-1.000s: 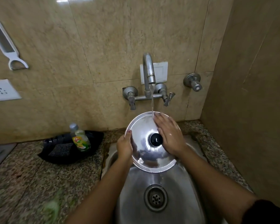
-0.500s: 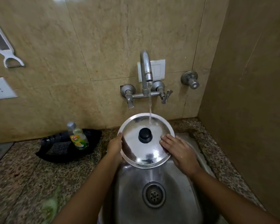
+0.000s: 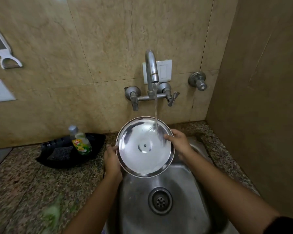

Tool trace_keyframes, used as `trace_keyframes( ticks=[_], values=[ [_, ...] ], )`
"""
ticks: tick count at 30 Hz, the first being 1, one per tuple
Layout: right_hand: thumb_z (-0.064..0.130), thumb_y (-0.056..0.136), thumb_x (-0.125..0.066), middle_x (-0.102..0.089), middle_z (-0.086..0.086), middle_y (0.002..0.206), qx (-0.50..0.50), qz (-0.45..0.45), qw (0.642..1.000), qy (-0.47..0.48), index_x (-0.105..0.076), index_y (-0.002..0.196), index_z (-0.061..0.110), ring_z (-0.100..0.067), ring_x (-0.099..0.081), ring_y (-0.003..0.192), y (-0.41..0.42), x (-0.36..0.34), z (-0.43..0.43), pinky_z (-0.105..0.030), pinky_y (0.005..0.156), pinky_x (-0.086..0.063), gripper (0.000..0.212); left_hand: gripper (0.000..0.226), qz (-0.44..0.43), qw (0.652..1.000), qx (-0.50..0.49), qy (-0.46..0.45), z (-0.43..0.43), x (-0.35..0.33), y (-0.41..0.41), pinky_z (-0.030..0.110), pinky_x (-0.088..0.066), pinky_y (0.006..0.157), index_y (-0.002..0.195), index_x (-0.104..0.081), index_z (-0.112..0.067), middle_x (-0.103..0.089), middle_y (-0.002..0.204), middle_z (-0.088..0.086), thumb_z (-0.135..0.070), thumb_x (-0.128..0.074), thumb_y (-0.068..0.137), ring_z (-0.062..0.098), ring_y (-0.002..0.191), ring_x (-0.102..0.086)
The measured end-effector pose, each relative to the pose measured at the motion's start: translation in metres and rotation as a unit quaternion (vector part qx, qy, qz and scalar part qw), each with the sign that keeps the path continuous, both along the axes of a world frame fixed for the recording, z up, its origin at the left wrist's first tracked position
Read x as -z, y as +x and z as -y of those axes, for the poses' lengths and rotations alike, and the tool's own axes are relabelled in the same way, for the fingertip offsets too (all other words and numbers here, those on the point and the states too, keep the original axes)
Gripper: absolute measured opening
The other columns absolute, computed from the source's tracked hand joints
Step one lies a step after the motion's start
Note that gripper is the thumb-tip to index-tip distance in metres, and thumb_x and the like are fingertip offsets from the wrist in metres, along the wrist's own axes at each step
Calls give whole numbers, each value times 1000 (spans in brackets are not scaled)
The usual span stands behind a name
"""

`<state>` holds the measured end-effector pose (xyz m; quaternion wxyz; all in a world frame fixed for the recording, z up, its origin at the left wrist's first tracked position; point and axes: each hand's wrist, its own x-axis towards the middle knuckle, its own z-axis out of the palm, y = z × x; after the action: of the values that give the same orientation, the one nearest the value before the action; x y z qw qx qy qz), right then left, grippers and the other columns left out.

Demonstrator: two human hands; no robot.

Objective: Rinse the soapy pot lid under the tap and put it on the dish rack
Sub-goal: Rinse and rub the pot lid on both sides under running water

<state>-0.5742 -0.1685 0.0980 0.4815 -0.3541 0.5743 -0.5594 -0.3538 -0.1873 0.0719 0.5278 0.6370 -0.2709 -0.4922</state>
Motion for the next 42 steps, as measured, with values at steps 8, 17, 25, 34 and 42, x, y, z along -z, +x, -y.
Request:
trace_keyframes(
  ticks=[8, 17, 25, 34, 42],
  values=[
    [5, 90, -59, -71, -10, 85, 60, 73, 995, 46, -66, 103, 8, -23, -67, 69, -60, 10, -30, -33, 63, -57, 15, 39, 297, 878, 214, -308, -25, 14, -1, 22, -38, 106, 124, -58, -17, -54, 136, 3, -6, -43, 90, 13, 125, -49],
    [4, 90, -57, -75, -4, 72, 16, 89, 995, 40, -68, 96, 12, -17, -70, 61, -73, 4, -39, -28, 57, -58, 15, 72, 567, 606, 305, -467, -24, 12, -15, 41, -13, 118, 139, -43, -29, -26, 157, -5, -17, -74, 75, 18, 147, -18],
    [7, 91, -57, -74, -6, 71, 54, 124, 991, 22, -67, 99, 9, -23, -68, 61, -82, -7, -41, -30, 53, -57, 12, 48, 602, 482, 320, -550, -9, -8, -25, 40, -20, 114, 120, -62, -23, -59, 136, -1, -21, -77, 74, 18, 131, -46],
    [53, 96, -38, -62, -8, 77, -97, 96, 965, 225, -59, 109, 9, -16, -55, 61, -98, -9, -37, -25, 52, -48, 50, 11, 223, 820, 404, -338, -11, -48, -43, 25, -49, 80, 95, -66, -15, -66, 93, -5, -8, -60, 88, 2, 89, -61],
    [31, 98, -50, -57, 2, 52, -28, -85, 989, 119, -63, 77, 13, -8, -49, 39, -76, -21, -14, -17, 41, -38, 30, 24, -79, 983, 139, -91, 16, -40, -52, 28, -45, 57, 71, -56, -9, -56, 59, 6, -14, -54, 94, 21, 57, -52]
  ],
)
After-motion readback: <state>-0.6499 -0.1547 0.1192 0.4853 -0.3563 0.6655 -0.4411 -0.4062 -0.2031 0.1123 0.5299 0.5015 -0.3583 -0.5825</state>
